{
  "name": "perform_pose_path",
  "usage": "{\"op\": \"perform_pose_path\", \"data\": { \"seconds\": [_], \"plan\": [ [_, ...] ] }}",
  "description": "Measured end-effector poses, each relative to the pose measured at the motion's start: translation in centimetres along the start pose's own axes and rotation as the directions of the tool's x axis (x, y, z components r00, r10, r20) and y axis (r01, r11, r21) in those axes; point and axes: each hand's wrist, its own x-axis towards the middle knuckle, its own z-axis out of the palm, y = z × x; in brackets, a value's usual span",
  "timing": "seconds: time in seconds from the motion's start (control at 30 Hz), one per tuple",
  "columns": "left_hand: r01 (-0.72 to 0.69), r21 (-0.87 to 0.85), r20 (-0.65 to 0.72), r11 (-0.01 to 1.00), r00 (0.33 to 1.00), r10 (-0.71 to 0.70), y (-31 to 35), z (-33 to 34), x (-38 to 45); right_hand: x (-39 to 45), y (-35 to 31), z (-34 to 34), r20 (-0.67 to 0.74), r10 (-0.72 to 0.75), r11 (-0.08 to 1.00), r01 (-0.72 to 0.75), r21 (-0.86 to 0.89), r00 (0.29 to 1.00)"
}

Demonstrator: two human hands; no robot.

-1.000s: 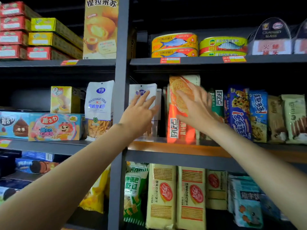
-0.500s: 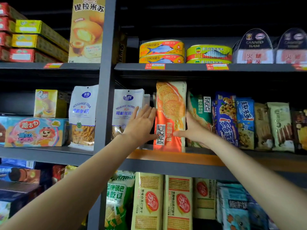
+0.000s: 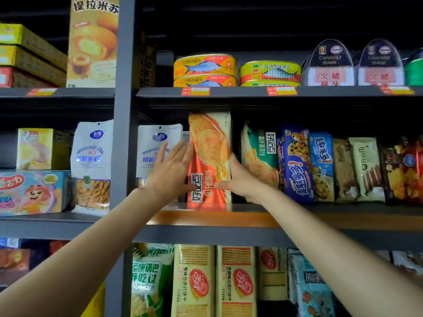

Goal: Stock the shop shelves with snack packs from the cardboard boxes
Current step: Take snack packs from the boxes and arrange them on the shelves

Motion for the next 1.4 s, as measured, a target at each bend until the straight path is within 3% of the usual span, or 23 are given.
{"op": "perform_pose_path", "data": {
  "seconds": [0.1,0.17,0.23,0.33,0.97,1.2,1.4],
  "plan": [
    [-0.012,-0.02,-0.009,1.0,1.0,0.012,-0.3,0.2,-0.3,-0.4,-0.6,0.0,-0.117,-0.025,0.995,0.013,-0.098,0.993],
    [-0.023,-0.006,-0.015,1.0,1.0,0.022,-0.3,0.3,-0.4,-1.2,-1.1,-0.4,-0.198,-0.136,0.968,0.087,-0.237,0.971],
    [-0.031,0.013,-0.015,0.999,0.999,0.031,-0.3,0.2,-0.4,-1.8,-1.6,-0.7,-0.159,-0.215,0.922,0.147,-0.358,0.964],
    [-0.034,0.054,-0.018,0.998,0.999,0.035,0.0,0.2,-0.2,-2.1,-1.9,-0.8,-0.04,-0.165,0.877,0.128,-0.464,0.985],
    [-0.06,0.008,-0.094,0.998,0.994,0.061,0.8,0.6,-0.1,-1.7,-2.5,-0.5,-0.096,-0.062,0.78,-0.011,-0.626,0.993],
    [-0.037,0.042,-0.126,0.998,0.991,0.042,0.8,0.1,-0.4,-2.4,-1.6,-0.9,-0.125,-0.154,0.716,0.023,-0.698,0.98],
    [-0.112,0.044,-0.19,0.993,0.975,0.118,1.9,-0.8,-0.4,-3.6,-1.1,-2.6,-0.148,-0.21,0.705,0.045,-0.708,0.966]
  ]
}}
